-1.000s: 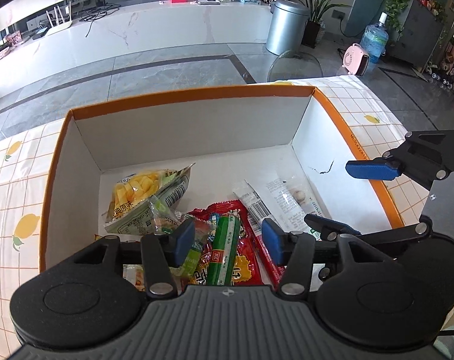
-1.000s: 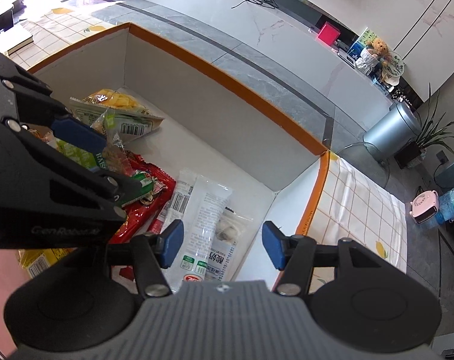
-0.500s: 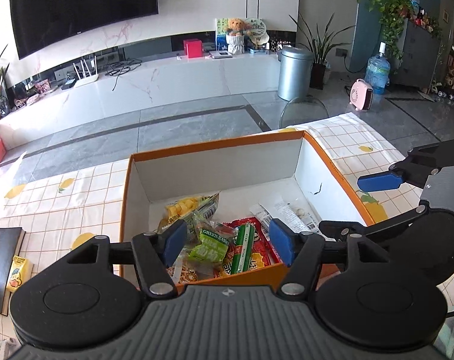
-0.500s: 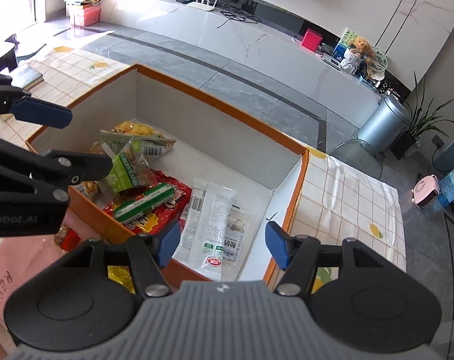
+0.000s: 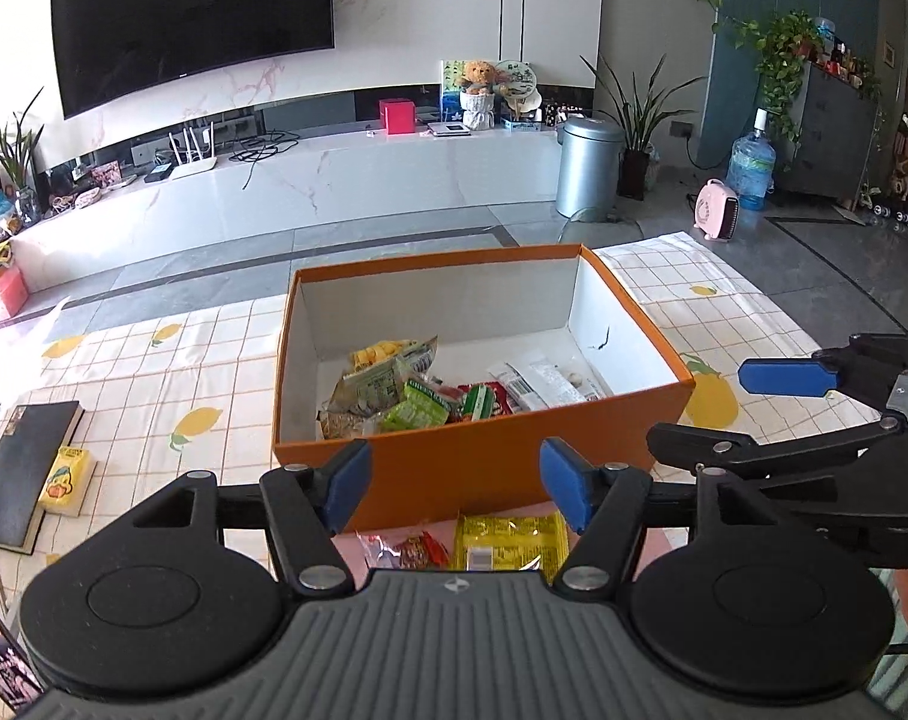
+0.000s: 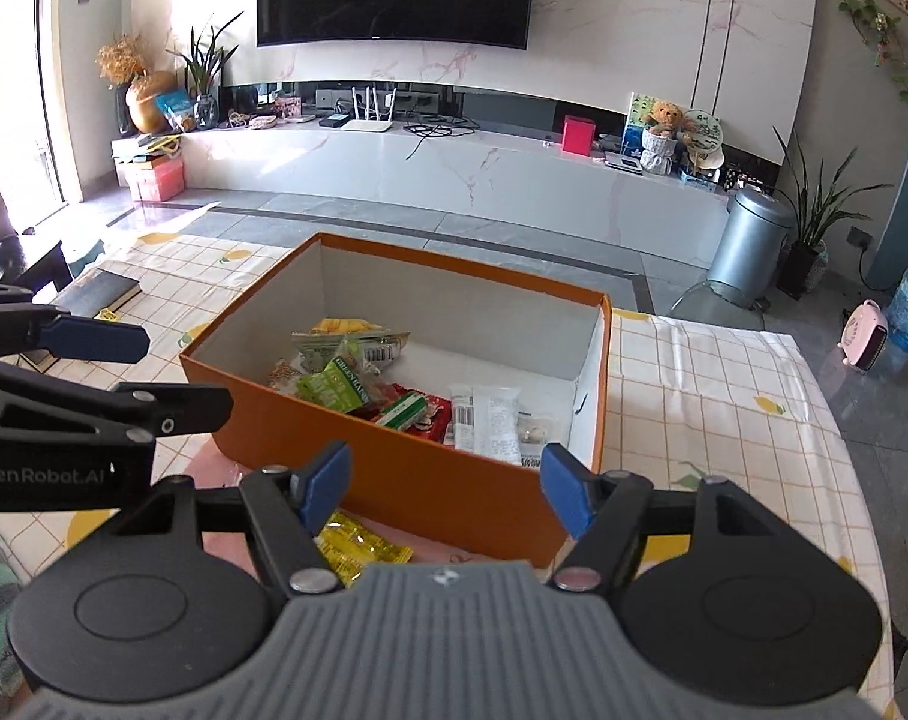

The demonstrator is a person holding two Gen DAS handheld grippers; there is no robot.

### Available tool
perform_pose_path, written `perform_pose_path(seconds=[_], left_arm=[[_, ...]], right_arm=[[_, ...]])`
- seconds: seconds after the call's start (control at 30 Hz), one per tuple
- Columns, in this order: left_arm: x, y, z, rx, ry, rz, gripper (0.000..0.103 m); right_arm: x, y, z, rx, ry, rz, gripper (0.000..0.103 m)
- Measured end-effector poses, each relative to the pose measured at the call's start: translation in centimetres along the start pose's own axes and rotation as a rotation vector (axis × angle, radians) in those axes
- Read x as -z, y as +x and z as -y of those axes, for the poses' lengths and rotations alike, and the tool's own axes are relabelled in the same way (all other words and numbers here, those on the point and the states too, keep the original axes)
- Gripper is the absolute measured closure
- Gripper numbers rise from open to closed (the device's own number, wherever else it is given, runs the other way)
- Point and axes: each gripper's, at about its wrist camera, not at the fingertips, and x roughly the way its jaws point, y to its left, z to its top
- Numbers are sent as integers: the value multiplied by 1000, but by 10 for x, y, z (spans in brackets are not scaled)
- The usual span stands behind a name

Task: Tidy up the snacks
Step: 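Move both tools back toward the yellow pack and candy bag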

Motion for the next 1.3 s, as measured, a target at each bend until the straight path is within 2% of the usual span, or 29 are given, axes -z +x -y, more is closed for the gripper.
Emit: perform_pose_path(seconds=[0.3, 0.57, 0.7, 1.07, 1.3], left_arm=[[39, -8, -8, 50, -52, -60, 25], [64, 13, -14, 73, -111, -110, 25], [72, 26, -17, 93, -152, -112, 25], [77, 54, -32, 60, -200, -139, 25], [82, 70, -43, 46, -227, -176, 25]], right_arm=[[62, -18, -7, 28, 136, -1, 32], [99, 2, -16, 39, 175, -48, 32], [108, 17, -18, 41, 169, -72, 32], [107, 59, -27, 29, 161, -149, 33], [102, 89, -42, -19, 114, -206, 26]])
